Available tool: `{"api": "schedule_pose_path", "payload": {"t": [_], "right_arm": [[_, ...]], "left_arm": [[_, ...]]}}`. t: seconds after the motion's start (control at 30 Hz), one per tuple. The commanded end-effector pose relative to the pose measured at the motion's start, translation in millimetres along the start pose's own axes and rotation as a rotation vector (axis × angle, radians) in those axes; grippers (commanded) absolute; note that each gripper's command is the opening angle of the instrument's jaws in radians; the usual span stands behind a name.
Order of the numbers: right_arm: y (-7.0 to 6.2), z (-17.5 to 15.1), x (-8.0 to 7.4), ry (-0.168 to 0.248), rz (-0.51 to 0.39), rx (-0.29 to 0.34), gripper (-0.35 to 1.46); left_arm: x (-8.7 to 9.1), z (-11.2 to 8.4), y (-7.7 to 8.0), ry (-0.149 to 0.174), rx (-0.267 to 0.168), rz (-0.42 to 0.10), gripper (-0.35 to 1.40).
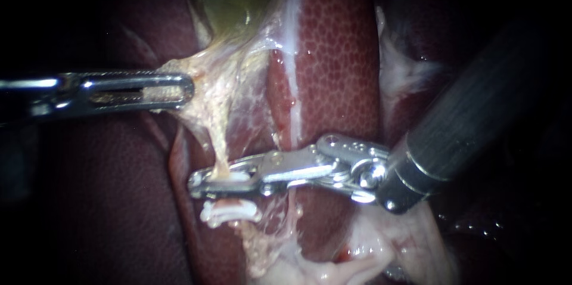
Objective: Going back third clip left tube
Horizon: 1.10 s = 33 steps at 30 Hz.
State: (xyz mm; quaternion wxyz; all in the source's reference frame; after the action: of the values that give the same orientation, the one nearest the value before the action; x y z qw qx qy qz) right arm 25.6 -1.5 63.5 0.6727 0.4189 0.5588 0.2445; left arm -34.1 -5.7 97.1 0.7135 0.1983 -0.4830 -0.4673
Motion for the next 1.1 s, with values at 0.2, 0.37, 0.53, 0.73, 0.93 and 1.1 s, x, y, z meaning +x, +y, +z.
{"api": "schedule_pose_path", "payload": {"t": [0.2,0.37,0.53,0.73,0.93,1.1], "right_arm": [[0.1,0.2,0.1,0.000,0.008,0.001,-0.35],[0.5,1.2,0.5,0.012,-0.069,-0.035,0.39],[0.9,1.9,0.9,0.076,-0.129,-0.117,0.60],[1.2,1.0,1.3,0.071,-0.183,-0.116,0.60],[2.2,-0.9,1.2,0.071,-0.200,-0.125,0.60],[2.4,-2.5,0.8,0.069,-0.204,-0.123,0.60]], "left_arm": [[0.0,-0.1,0.0,0.000,0.001,-0.006,-0.35],[0.0,-0.1,0.1,0.000,0.001,-0.006,-0.35],[0.0,-0.2,0.1,0.001,0.001,-0.005,-0.35],[0.0,-0.2,0.1,0.001,0.001,-0.005,-0.35],[0.0,-0.3,0.1,0.001,0.002,-0.005,-0.35],[0.0,-0.4,0.2,0.001,0.002,-0.005,-0.35]]}}
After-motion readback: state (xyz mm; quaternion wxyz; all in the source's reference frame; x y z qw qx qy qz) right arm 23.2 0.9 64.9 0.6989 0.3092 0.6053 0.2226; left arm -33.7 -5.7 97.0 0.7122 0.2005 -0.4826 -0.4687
